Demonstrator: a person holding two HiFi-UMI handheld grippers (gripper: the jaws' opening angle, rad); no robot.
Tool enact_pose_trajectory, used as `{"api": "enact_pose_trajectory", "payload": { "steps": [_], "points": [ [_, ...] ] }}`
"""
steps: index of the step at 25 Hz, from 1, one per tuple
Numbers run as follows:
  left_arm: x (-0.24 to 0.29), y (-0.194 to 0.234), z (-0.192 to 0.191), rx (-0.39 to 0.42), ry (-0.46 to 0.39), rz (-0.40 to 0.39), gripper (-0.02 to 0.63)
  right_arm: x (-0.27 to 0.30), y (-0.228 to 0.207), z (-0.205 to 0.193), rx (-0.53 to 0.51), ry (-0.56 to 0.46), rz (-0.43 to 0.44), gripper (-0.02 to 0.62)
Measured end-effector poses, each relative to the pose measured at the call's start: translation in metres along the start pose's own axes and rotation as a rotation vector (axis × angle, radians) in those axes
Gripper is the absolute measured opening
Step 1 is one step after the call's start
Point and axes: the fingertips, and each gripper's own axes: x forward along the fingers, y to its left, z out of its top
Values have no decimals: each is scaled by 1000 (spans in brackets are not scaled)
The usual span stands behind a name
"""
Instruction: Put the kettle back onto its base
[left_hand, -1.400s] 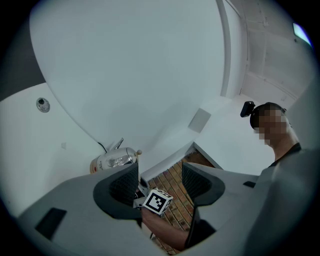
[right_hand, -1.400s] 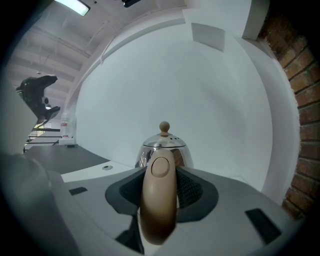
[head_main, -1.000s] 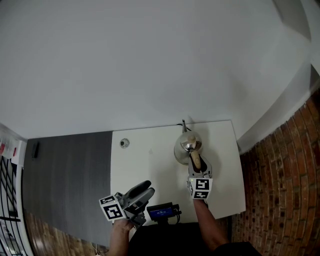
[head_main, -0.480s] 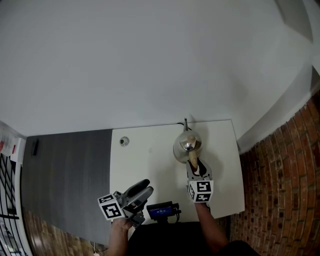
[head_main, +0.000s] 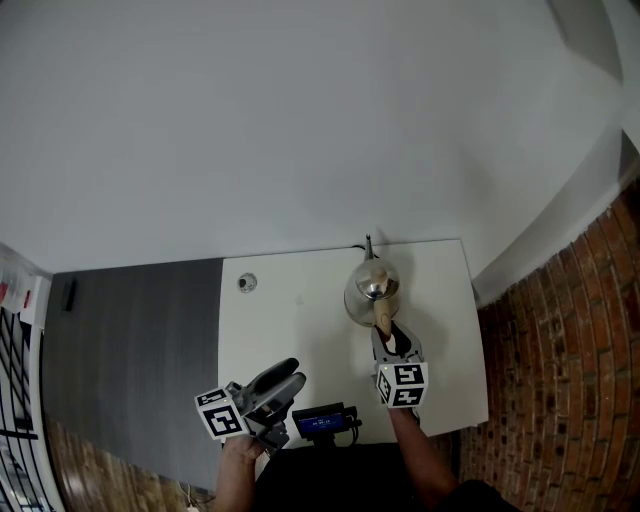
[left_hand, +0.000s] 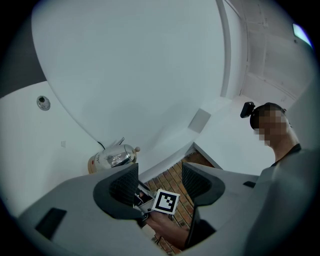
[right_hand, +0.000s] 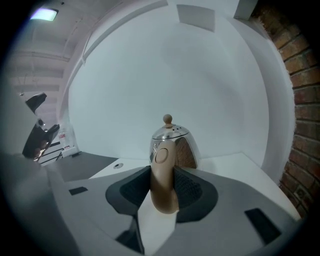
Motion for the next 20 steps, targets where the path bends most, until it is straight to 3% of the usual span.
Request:
{"api": "enact_pose_trajectory", "payload": {
  "steps": [20],
  "points": [
    [5, -7, -6, 4, -7, 18, 295, 4, 9, 3, 107, -8, 3, 146]
  ]
}}
